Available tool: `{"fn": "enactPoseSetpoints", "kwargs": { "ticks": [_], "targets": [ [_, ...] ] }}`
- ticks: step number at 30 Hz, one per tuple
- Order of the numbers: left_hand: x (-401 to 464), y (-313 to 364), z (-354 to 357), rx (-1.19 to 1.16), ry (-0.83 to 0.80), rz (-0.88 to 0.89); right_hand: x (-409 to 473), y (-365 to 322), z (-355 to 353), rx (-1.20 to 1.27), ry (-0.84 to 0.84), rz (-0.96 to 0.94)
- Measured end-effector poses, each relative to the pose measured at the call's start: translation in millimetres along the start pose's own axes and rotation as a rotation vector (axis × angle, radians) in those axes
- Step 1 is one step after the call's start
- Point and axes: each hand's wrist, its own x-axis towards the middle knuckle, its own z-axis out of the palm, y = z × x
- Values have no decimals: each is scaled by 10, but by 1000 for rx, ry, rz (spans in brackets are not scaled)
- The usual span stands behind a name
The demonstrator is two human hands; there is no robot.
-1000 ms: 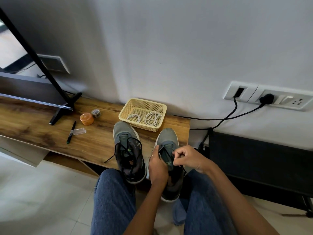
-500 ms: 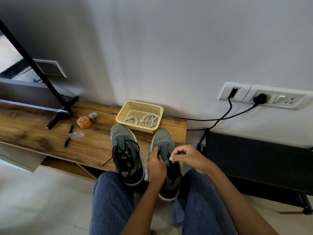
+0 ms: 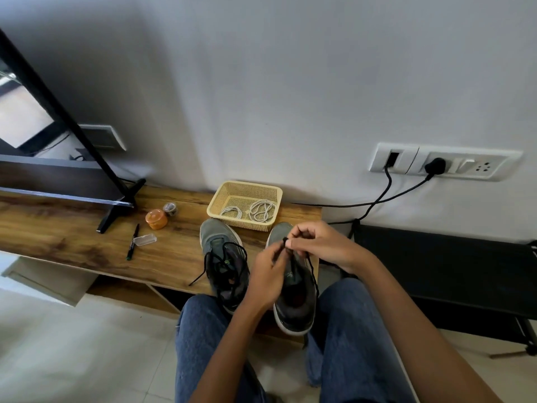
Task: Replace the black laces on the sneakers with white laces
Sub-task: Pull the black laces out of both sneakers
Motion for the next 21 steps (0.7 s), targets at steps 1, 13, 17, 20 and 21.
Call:
{"fn": "enactPoseSetpoints", "kwargs": {
  "ticks": [1,13,17,20,21],
  "targets": [
    [21,10,-29,2,7,-19,-2,-50,-4,4,12,-16],
    [-93,439,-271,-607,-338,-367,-37,-94,35,173,319,-148],
    [-141,555,-275,-648,-416,-367,-27,1,64,187,383,-165],
    [-83,639,-324,-839,-306,-309,-44,75,152,76,300,-130],
    [-46,651,-354,-899,-253,-276,-75,78,181,24,255,-109]
  ]
}}
